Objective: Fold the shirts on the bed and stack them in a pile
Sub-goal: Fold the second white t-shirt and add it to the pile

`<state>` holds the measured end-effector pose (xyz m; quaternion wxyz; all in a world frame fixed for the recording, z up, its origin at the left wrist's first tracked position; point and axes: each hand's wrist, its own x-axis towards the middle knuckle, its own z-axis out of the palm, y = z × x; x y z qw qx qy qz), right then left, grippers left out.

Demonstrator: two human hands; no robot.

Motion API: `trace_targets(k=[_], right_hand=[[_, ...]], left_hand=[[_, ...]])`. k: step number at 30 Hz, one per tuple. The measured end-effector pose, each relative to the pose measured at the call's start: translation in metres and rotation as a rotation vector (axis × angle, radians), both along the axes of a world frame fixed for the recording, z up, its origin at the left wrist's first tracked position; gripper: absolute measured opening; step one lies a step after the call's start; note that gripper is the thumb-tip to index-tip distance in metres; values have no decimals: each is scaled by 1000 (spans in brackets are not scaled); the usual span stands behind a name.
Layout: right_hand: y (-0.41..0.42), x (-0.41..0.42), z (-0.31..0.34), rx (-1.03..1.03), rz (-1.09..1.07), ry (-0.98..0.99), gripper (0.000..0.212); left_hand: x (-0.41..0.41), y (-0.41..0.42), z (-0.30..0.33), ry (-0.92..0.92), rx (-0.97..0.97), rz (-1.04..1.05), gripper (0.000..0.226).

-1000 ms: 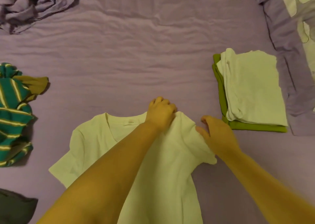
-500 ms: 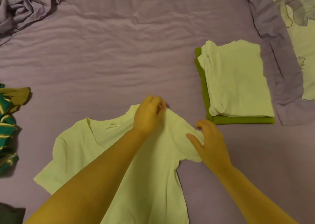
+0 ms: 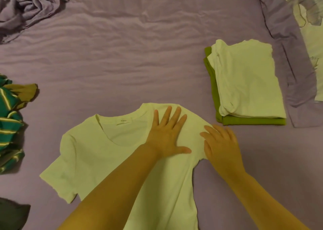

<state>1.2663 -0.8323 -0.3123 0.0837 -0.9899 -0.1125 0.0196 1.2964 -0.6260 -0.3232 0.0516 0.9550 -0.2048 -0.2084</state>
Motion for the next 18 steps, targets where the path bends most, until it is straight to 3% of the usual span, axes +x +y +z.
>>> trace_targets(k=[3, 6, 10, 15, 18], right_hand=[[1, 0, 5, -64, -106, 106, 43], [23, -8, 2, -73, 179, 122, 41], [66, -9, 18, -141, 67, 309, 49], [133, -16, 16, -187, 283, 376, 68], [145, -12, 5, -204, 231, 368, 71]], left_hand=[[4, 2, 8, 18, 43, -9, 107], [-9, 13, 11, -9, 26, 24, 93], [-43, 48, 10, -6, 43, 42, 79], [-76, 98, 15, -69, 52, 145, 78], [-94, 136, 22, -60, 119, 174, 69]])
